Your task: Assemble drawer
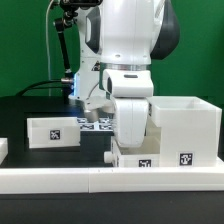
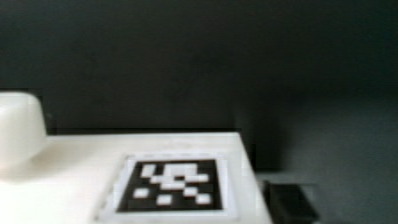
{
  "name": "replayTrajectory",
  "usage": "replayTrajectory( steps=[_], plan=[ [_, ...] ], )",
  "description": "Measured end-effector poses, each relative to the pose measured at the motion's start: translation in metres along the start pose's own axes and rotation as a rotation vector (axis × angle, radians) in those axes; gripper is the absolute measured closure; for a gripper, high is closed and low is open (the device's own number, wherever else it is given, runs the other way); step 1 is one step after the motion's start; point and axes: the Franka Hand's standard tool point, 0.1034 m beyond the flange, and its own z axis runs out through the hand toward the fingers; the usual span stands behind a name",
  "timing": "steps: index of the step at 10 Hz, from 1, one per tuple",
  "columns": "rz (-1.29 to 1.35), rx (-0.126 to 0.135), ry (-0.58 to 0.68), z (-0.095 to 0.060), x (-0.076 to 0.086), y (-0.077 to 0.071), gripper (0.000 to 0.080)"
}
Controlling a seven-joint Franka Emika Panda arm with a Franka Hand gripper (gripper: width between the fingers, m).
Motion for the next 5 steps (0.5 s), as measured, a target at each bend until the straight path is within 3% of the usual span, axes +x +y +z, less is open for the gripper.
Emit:
replayTrajectory(
  steps=[1, 2, 3, 4, 5],
  plan=[
    [0.026, -0.003, 0.0, -0.001, 0.0, 0.001, 0.0433],
    [0.029, -0.008, 0.0, -0.005, 0.002, 0.003, 0.0433],
    [0.026, -0.015, 0.002, -0.01, 0.006, 0.005, 0.0245],
    [0.035, -0.012, 0.001, -0.015, 0.008, 0.006, 0.0245],
    [0.044, -0.016, -0.002, -0.027, 0.011, 0.009, 0.0171]
  ],
)
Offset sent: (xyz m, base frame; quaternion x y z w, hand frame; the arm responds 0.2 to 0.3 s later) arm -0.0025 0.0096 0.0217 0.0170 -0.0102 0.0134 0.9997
